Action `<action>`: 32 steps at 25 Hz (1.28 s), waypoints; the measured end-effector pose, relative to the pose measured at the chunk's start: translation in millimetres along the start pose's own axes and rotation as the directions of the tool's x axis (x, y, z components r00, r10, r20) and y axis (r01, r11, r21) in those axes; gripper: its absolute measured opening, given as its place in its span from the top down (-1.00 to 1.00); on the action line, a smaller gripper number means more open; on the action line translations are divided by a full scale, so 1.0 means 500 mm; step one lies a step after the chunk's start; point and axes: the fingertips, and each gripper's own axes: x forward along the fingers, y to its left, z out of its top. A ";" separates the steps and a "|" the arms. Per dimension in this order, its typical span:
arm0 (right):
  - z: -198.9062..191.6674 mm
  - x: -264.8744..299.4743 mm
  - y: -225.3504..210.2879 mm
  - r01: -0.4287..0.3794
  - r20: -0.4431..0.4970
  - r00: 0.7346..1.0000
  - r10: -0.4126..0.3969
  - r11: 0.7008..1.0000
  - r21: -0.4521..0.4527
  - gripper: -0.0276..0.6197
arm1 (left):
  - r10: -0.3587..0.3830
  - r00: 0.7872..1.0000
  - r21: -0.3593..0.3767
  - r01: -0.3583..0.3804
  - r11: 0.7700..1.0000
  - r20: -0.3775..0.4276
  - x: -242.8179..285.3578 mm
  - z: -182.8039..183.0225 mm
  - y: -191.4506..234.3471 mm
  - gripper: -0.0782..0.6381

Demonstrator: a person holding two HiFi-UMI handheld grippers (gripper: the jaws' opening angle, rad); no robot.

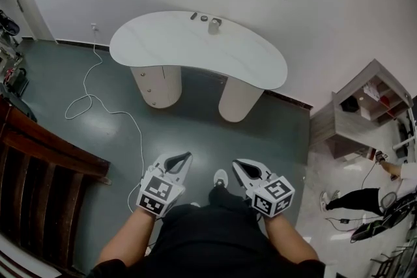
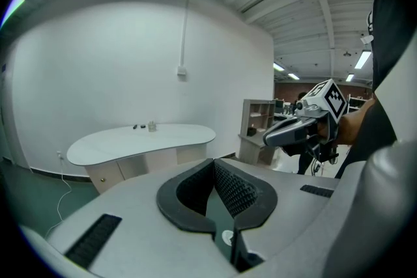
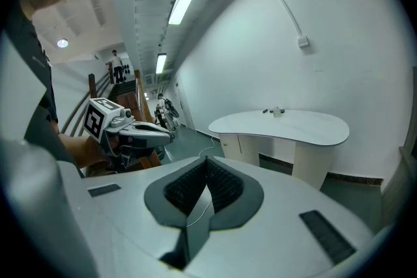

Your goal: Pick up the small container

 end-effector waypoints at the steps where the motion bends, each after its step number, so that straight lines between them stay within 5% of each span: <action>1: 0.001 0.005 -0.006 0.002 0.002 1.000 -0.002 1.000 0.001 0.93 | 0.001 1.000 -0.004 -0.001 1.000 0.001 0.005 0.000 0.006 0.74; 10: 0.021 0.077 -0.114 0.023 0.012 1.000 -0.023 0.999 0.038 0.93 | -0.011 1.000 -0.012 0.010 1.000 -0.025 0.089 0.009 0.065 0.74; 32: 0.231 0.312 -0.480 -0.084 0.028 0.996 0.084 0.996 0.000 0.93 | 0.083 0.996 -0.022 -0.084 0.996 -0.041 0.427 0.196 0.308 0.74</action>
